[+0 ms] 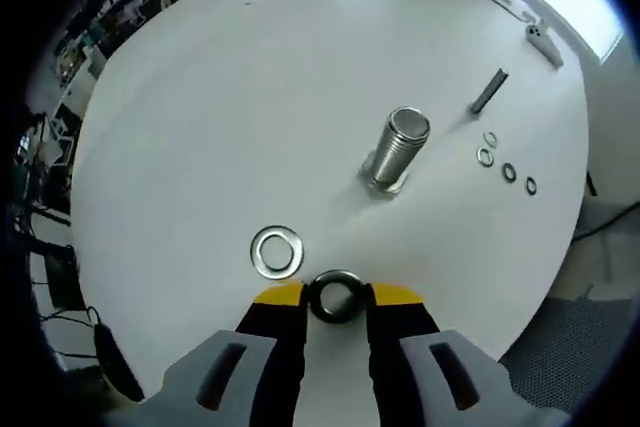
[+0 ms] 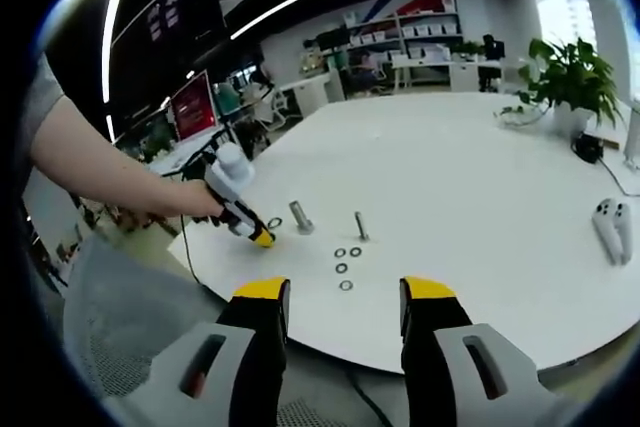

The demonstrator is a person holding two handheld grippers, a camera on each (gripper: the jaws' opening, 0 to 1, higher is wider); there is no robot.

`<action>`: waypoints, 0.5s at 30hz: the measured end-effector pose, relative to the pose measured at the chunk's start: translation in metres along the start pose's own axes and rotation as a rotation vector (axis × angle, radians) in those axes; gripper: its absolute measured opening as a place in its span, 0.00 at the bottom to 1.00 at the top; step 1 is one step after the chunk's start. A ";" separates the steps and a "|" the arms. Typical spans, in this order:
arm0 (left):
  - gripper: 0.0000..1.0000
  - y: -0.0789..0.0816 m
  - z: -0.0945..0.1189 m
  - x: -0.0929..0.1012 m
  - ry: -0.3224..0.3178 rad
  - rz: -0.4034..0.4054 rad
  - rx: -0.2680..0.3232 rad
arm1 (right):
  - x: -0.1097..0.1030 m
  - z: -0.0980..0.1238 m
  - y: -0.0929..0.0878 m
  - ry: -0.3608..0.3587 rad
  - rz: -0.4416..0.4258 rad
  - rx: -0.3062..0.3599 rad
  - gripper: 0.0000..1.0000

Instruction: Place the washer onto the threaded stud by aligning its center hole with the stud, sliding it down to the base, and recovering from edge contact or off-axis alignment until the washer reaches the visible bottom stop.

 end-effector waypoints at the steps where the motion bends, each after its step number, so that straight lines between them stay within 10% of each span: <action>1: 0.21 -0.002 0.001 0.001 -0.009 -0.007 -0.013 | 0.000 0.000 0.000 0.001 0.000 -0.001 0.46; 15: 0.26 -0.016 0.010 0.010 -0.042 -0.091 -0.091 | 0.000 0.000 0.000 0.000 0.002 -0.002 0.46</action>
Point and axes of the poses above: the point that each gripper's makers call its tool centre point, and the gripper's own axes: z roughly backward along the fingers, x roughly to its right, y roughly out of its top, the point moved 7 cm from there along z, roughly backward along the fingers, and after that the axes turned 11 degrees about -z, right-handed, at the moved point
